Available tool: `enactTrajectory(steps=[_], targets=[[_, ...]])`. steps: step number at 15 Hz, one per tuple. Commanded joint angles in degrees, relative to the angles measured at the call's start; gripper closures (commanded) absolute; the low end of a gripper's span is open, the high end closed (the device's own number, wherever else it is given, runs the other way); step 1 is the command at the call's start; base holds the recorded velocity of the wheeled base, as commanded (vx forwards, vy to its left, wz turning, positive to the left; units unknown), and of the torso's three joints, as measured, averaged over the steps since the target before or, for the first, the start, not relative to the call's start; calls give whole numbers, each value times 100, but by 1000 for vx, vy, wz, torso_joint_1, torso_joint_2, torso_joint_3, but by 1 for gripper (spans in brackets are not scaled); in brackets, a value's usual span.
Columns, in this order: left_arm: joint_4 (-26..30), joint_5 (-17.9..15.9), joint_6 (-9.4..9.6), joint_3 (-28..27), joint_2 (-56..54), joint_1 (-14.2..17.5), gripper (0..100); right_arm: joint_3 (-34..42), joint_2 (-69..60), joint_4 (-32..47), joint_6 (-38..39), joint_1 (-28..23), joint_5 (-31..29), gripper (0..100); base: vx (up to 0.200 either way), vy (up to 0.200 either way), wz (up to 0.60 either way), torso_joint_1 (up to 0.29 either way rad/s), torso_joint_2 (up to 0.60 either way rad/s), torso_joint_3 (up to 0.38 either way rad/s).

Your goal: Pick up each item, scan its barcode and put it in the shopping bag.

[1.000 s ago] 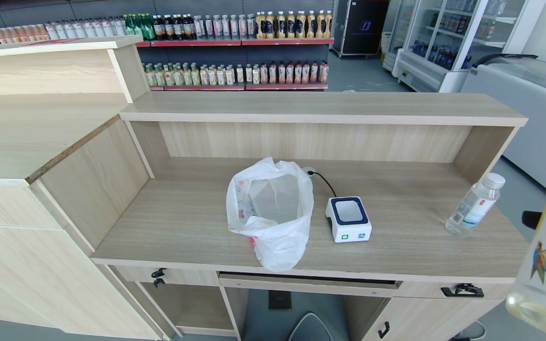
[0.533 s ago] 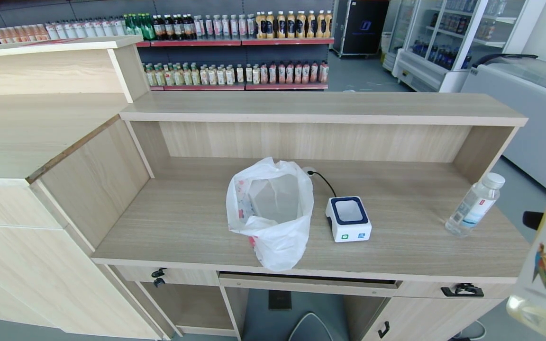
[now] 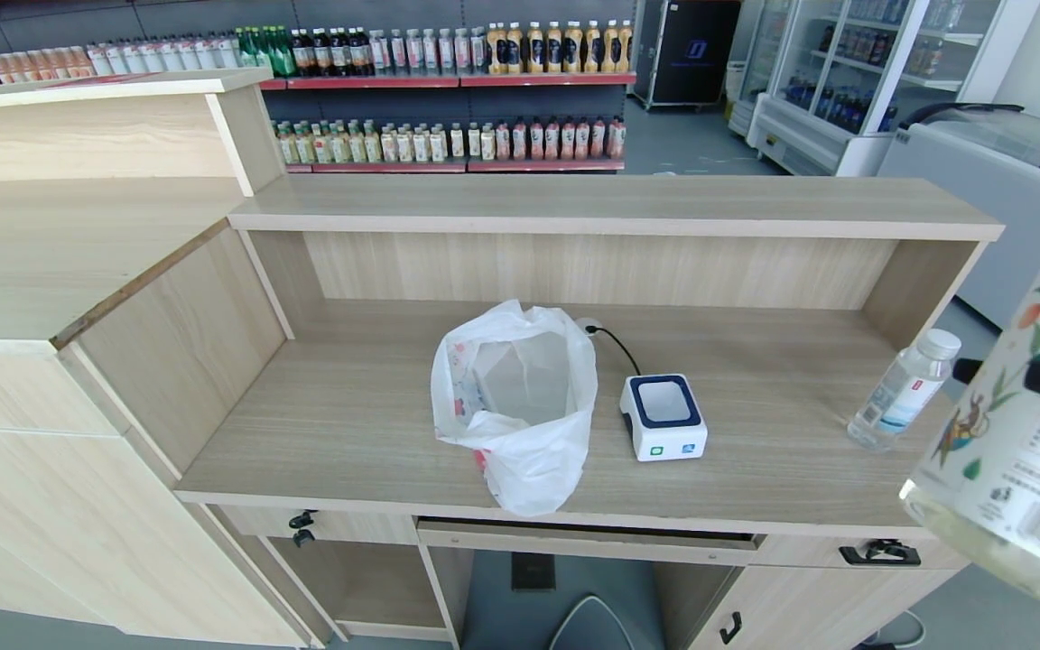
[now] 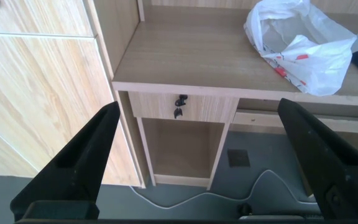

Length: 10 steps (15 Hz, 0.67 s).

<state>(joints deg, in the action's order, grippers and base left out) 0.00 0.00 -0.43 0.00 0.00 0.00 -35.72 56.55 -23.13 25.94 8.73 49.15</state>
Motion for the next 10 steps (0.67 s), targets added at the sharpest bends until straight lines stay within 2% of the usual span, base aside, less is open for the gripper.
enactTrajectory(steps=[1,2,3,4,6,7,9,10], targets=[[0,0,-1,0,0,0,0,30,972,-34,-1276,-433,-1303,100,0,0,0,0,0,0],[0,0,-1,0,0,0,0,65,1332,-140,-2005,-679,-1778,100,0,0,0,0,0,0],[0,0,-1,0,0,0,0,170,1508,-324,-2392,-855,-1786,100,0,0,0,0,0,0],[0,0,-1,0,0,0,0,364,1833,-834,-3025,-970,-1821,100,0,0,0,0,0,0],[0,0,-1,0,0,0,0,346,2334,-1194,-4326,-1251,-1857,100,0,0,0,0,0,0],[0,0,-1,0,0,0,0,311,2633,-1432,-5468,-1594,-1848,100,0,0,0,0,0,0],[0,0,-1,0,0,0,0,223,2888,-1862,-6874,-1866,-1848,100,0,0,0,0,0,0],[0,0,-1,0,0,0,0,223,2923,-1994,-7103,-1884,-1839,100,0,0,0,0,0,0]])
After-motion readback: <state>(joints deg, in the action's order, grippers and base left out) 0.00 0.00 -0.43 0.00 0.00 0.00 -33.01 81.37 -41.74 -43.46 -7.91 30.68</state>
